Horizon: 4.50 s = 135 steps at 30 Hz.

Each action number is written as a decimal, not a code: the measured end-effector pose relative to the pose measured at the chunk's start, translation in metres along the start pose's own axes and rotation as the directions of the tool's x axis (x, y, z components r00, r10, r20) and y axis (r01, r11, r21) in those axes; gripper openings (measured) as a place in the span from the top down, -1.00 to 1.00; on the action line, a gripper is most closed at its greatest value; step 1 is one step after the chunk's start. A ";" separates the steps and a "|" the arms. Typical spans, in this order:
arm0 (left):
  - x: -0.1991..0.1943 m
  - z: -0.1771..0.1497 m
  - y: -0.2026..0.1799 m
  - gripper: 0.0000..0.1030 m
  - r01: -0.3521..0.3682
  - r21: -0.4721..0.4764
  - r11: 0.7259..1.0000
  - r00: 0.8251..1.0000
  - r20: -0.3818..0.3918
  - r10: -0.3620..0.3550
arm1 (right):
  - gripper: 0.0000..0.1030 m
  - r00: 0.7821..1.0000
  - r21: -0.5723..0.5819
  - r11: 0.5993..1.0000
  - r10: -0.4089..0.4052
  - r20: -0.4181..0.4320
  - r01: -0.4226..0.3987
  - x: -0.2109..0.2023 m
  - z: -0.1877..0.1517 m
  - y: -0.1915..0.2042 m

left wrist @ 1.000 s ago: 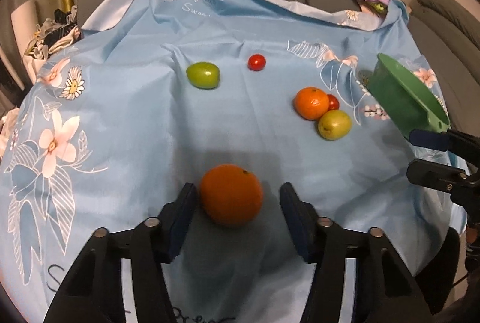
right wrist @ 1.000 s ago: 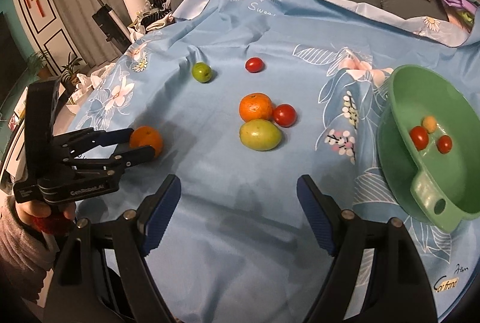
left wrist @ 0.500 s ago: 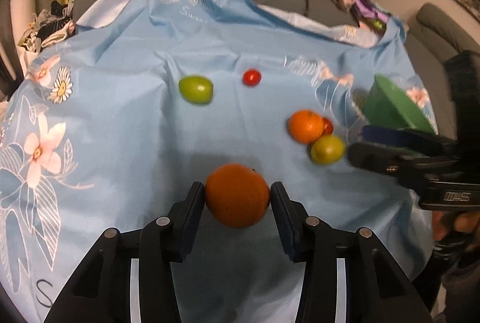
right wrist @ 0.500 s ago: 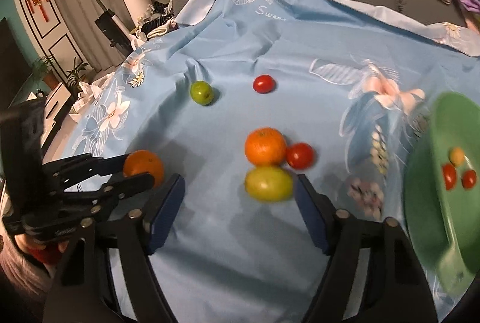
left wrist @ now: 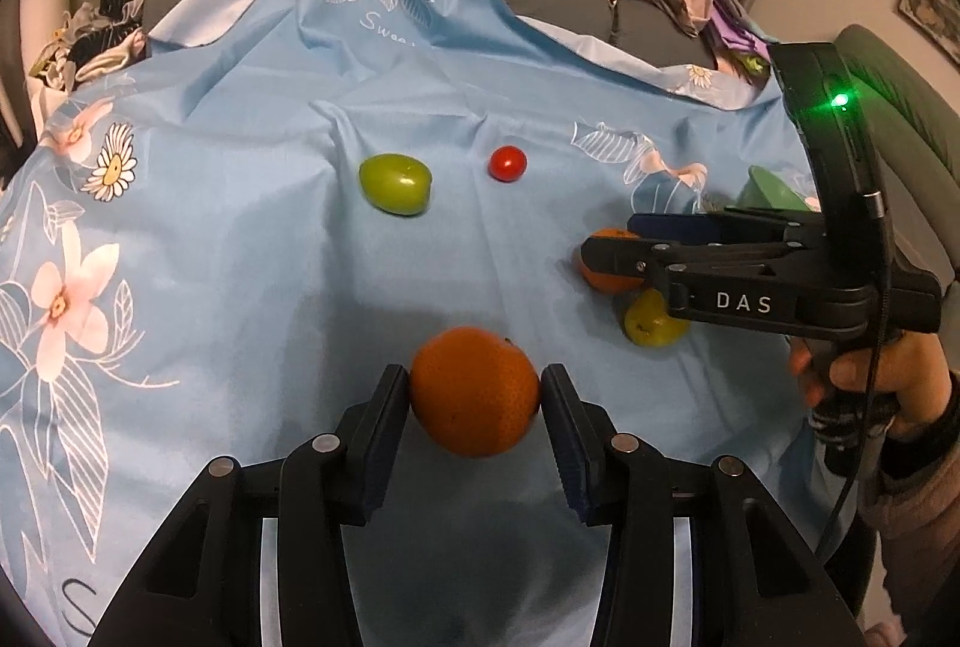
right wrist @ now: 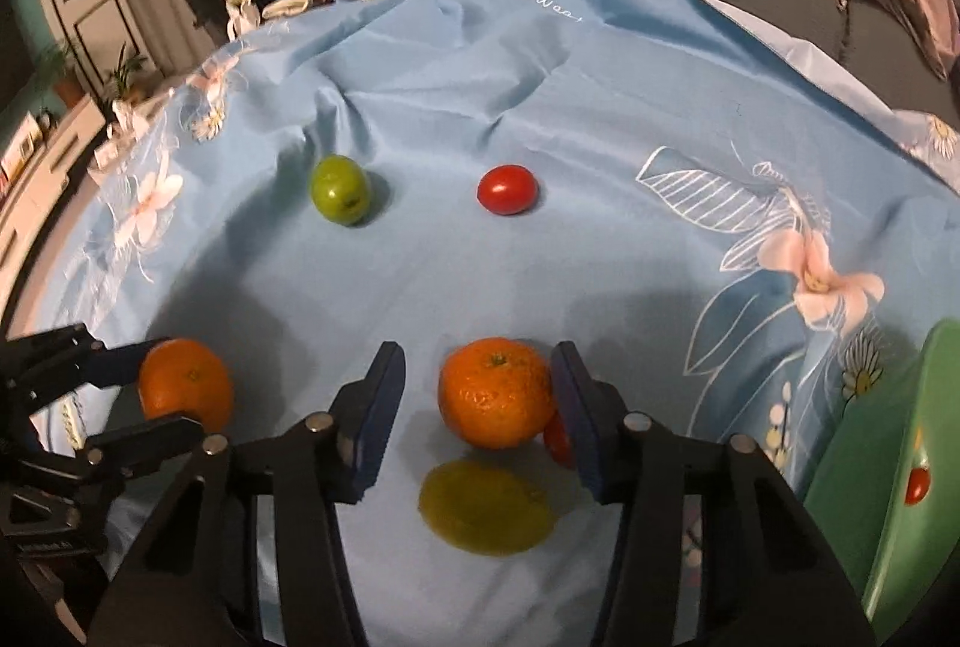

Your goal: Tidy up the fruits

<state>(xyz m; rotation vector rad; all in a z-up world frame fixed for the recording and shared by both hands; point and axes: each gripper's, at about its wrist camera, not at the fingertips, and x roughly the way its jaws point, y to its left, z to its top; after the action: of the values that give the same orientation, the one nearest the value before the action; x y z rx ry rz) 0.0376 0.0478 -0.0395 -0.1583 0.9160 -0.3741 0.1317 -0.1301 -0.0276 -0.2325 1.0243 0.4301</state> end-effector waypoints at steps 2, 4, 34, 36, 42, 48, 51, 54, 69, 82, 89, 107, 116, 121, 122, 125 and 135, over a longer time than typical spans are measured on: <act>0.001 -0.001 0.001 0.11 0.003 -0.004 1.000 1.000 -0.003 -0.003 | 0.08 0.999 -0.025 1.000 -0.015 -0.034 0.014 0.007 0.000 -0.001; 0.001 -0.002 0.001 0.11 0.007 -0.010 1.000 1.000 -0.004 -0.007 | 0.18 0.999 -0.026 1.000 -0.011 -0.054 0.010 0.012 -0.002 -0.003; -0.046 -0.019 -0.043 0.11 -0.005 0.052 0.999 1.000 0.021 0.004 | 0.19 0.985 0.071 0.997 0.023 0.173 -0.035 -0.112 -0.083 0.023; -0.049 -0.019 -0.049 0.11 -0.003 0.060 0.998 1.000 0.025 0.002 | 0.18 0.982 0.077 0.996 0.023 0.187 -0.038 -0.119 -0.087 0.022; -0.057 -0.015 -0.066 0.11 -0.002 0.093 0.996 0.999 0.045 -0.002 | 0.18 0.975 0.084 0.996 0.022 0.223 -0.041 -0.136 -0.093 0.019; -0.061 -0.009 -0.081 0.11 -0.001 0.125 0.992 0.998 0.057 -0.007 | 0.18 0.966 0.102 0.994 0.020 0.259 -0.048 -0.149 -0.099 0.013; -0.064 -0.005 -0.089 0.11 -0.002 0.143 0.990 0.998 0.065 -0.008 | 0.18 0.961 0.109 0.993 0.017 0.278 -0.049 -0.155 -0.100 0.010; -0.065 -0.001 -0.099 0.11 0.000 0.165 0.986 0.997 0.073 -0.013 | 0.18 0.955 0.117 0.992 0.011 0.297 -0.048 -0.161 -0.102 0.005; -0.045 0.024 -0.157 0.11 0.059 0.283 0.957 0.994 0.068 -0.081 | 0.18 0.938 0.199 0.980 -0.052 0.343 -0.018 -0.182 -0.121 -0.035; -0.004 0.047 -0.221 0.11 0.157 0.381 0.911 0.985 0.008 -0.173 | 0.18 0.926 0.343 0.939 -0.157 0.343 0.032 -0.192 -0.147 -0.092; 0.018 0.059 -0.249 0.11 0.179 0.418 0.891 0.981 -0.013 -0.191 | 0.18 0.922 0.413 0.910 -0.195 0.336 0.042 -0.187 -0.156 -0.120; 0.072 0.057 -0.266 0.11 0.174 0.445 0.878 0.985 -0.086 -0.152 | 0.15 0.942 0.470 0.879 -0.216 0.256 0.074 -0.148 -0.162 -0.159; 0.058 0.055 -0.255 0.07 0.144 0.420 0.896 0.990 -0.063 -0.130 | 0.08 0.936 0.458 0.886 -0.223 0.271 0.078 -0.158 -0.162 -0.148; 0.038 0.047 -0.238 0.02 0.128 0.379 0.916 0.992 -0.048 -0.119 | -0.05 0.933 0.446 0.892 -0.218 0.286 0.072 -0.169 -0.163 -0.135; 0.034 0.044 -0.233 -0.05 0.123 0.362 0.924 0.992 -0.047 -0.113 | -0.10 0.933 0.443 0.894 -0.216 0.288 0.070 -0.170 -0.163 -0.133; 0.021 0.033 -0.213 -0.18 0.130 0.295 0.946 0.991 -0.055 -0.120 | -0.16 0.936 0.429 0.902 -0.191 0.296 0.048 -0.172 -0.163 -0.120; -0.032 -0.001 -0.103 -0.23 0.142 -0.123 0.982 0.989 -0.014 -0.145 | -0.24 0.947 0.331 0.943 -0.081 0.311 -0.028 -0.172 -0.155 -0.070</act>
<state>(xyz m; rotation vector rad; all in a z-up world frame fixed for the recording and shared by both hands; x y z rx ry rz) -0.0067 -0.0352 0.0137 -0.3344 0.9537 -0.4547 -0.0332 -0.2928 0.0421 0.1257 0.7552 0.2526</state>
